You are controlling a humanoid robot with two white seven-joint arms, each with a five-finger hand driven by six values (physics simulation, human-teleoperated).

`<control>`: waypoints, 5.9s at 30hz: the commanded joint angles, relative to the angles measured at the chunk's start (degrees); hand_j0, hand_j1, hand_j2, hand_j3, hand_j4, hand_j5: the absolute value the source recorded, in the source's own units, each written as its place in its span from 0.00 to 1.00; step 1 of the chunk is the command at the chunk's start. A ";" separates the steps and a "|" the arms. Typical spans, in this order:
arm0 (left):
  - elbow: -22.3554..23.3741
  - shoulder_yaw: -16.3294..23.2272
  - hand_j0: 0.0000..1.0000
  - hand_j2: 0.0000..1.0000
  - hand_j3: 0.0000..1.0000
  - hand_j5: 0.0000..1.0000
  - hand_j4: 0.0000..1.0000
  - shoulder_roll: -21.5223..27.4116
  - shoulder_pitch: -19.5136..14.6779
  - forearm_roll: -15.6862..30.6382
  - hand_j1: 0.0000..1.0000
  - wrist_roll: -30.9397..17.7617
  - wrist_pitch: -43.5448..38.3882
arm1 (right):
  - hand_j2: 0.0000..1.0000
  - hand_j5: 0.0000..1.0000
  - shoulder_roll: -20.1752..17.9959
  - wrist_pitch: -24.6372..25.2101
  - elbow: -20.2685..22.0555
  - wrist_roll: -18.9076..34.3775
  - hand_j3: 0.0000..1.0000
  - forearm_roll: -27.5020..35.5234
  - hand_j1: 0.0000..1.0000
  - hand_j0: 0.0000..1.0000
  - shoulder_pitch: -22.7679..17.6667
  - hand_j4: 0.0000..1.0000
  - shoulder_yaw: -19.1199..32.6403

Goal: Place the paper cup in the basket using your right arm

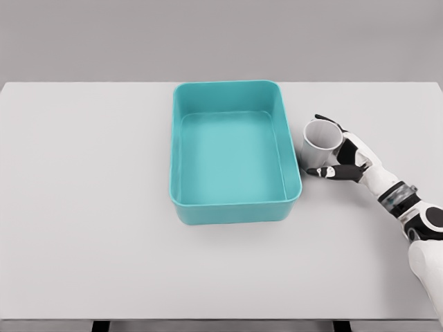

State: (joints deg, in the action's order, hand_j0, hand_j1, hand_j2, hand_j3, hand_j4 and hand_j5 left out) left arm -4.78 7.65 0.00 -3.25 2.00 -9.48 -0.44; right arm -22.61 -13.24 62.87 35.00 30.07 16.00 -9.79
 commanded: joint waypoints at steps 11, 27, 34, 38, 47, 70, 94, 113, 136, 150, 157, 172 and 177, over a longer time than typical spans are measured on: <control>-0.05 0.00 1.00 1.00 1.00 1.00 1.00 0.00 -0.09 0.03 1.00 -0.01 0.00 | 0.61 0.61 0.02 0.32 -0.03 0.00 0.61 -0.54 0.61 0.61 0.00 0.61 0.39; 0.04 0.00 1.00 1.00 1.00 1.00 1.00 0.00 -0.09 0.03 1.00 -0.01 0.00 | 0.56 0.56 -0.51 0.41 0.76 0.00 0.56 -0.63 0.56 0.56 0.09 0.56 0.74; -0.05 0.00 1.00 1.00 1.00 1.00 1.00 0.00 0.00 0.03 1.00 -0.01 0.00 | 0.56 0.56 -1.82 0.59 3.84 0.00 0.56 -0.19 0.56 0.56 0.00 0.56 2.49; 0.03 0.00 1.00 1.00 1.00 1.00 1.00 0.00 0.00 0.03 1.00 -0.01 0.00 | 0.57 0.57 -2.35 1.55 6.65 0.00 0.57 -0.01 0.57 0.57 -0.17 0.57 2.50; -0.05 0.00 1.00 1.00 1.00 1.00 1.00 0.00 -0.09 0.03 1.00 -0.01 0.00 | 0.57 0.57 -3.23 2.34 12.01 0.00 0.57 -0.63 0.57 0.57 -0.53 0.57 2.85; 0.03 0.00 1.00 1.00 1.00 1.00 1.00 0.00 -0.09 0.03 1.00 -0.01 0.00 | 0.57 0.57 -3.93 1.90 18.78 0.00 0.57 -6.78 0.57 0.57 2.29 0.57 2.50; -0.05 0.00 1.00 1.00 1.00 1.00 1.00 0.00 -0.09 0.03 1.00 -0.01 0.00 | 0.57 0.57 -2.70 2.26 23.79 0.00 0.57 -14.51 0.57 0.57 6.68 0.57 -1.63; 0.04 0.00 1.00 1.00 1.00 1.00 1.00 0.00 -0.09 0.03 1.00 -0.01 0.00 | 0.57 0.57 -2.44 4.28 27.92 0.00 0.57 -21.11 0.57 0.57 10.63 0.57 -6.38; -0.05 0.00 1.00 1.00 1.00 1.00 1.00 0.00 0.00 0.03 1.00 -0.01 0.00 | 0.57 0.57 -2.53 7.27 27.66 0.00 0.57 -30.42 0.57 0.57 14.15 0.57 -13.68; -0.05 0.00 1.00 1.00 1.00 1.00 1.00 0.00 -0.09 0.03 1.00 -0.01 0.00 | 0.57 0.57 -2.88 8.76 27.39 0.00 0.57 -33.32 0.57 0.57 16.17 0.57 -18.77; -0.05 0.00 1.00 1.00 1.00 1.00 1.00 0.00 -0.09 0.03 1.00 -0.01 0.00 | 0.57 0.57 -2.88 9.64 27.39 0.00 0.57 -36.49 0.57 0.57 16.44 0.57 -20.71; -0.05 0.00 1.00 1.00 1.00 1.00 1.00 0.00 0.00 0.03 1.00 -0.01 0.00 | 0.99 0.99 -3.84 9.64 28.27 0.00 0.99 -36.57 0.99 0.99 16.87 0.99 -20.62; 0.03 0.00 1.00 1.00 1.00 1.00 1.00 0.00 -0.09 0.03 1.00 -0.01 0.00 | 0.99 0.99 -8.94 13.86 36.36 0.00 0.99 -35.35 0.99 0.99 16.61 0.99 -19.13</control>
State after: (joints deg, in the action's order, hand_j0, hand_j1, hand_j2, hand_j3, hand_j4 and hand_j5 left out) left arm -4.81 7.65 0.00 -3.34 2.00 -9.48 -0.44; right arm -29.68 -1.05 96.24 35.03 -5.86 32.35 -29.54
